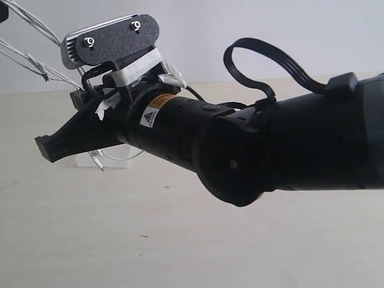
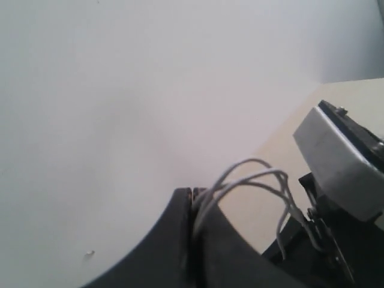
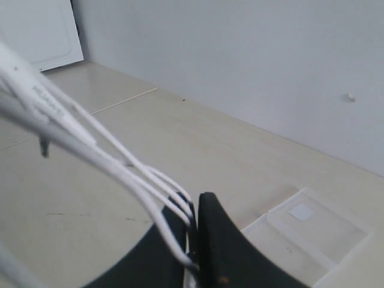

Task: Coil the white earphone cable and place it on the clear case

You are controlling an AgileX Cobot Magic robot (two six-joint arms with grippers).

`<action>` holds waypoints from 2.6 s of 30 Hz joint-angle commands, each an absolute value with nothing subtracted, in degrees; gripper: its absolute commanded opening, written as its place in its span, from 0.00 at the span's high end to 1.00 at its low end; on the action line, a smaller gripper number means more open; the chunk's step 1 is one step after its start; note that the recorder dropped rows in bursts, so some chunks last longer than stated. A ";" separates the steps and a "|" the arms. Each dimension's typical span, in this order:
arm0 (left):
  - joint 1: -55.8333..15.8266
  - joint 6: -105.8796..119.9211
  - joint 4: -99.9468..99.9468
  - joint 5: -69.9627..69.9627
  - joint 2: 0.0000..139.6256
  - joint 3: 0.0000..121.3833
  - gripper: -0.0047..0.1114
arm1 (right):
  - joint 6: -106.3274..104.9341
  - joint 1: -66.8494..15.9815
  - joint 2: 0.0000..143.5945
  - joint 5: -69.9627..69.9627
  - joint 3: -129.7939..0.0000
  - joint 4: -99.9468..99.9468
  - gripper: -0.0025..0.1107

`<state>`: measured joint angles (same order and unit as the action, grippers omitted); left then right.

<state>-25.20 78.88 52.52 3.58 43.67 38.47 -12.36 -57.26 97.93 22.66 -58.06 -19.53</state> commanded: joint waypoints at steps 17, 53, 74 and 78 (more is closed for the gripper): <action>-25.10 54.69 53.52 6.02 43.09 32.04 0.96 | -14.96 -57.31 96.70 22.38 -58.36 -20.32 0.98; -25.10 34.57 22.08 32.00 43.09 30.68 0.36 | -51.68 -57.31 93.34 17.48 -58.36 -44.37 0.98; -25.10 29.34 15.92 33.90 32.37 41.49 0.36 | -103.99 -57.31 93.05 18.24 -58.36 -70.31 0.98; -25.10 28.19 14.90 33.21 34.95 41.49 0.36 | -104.27 -57.31 92.35 13.36 -58.36 -68.54 0.98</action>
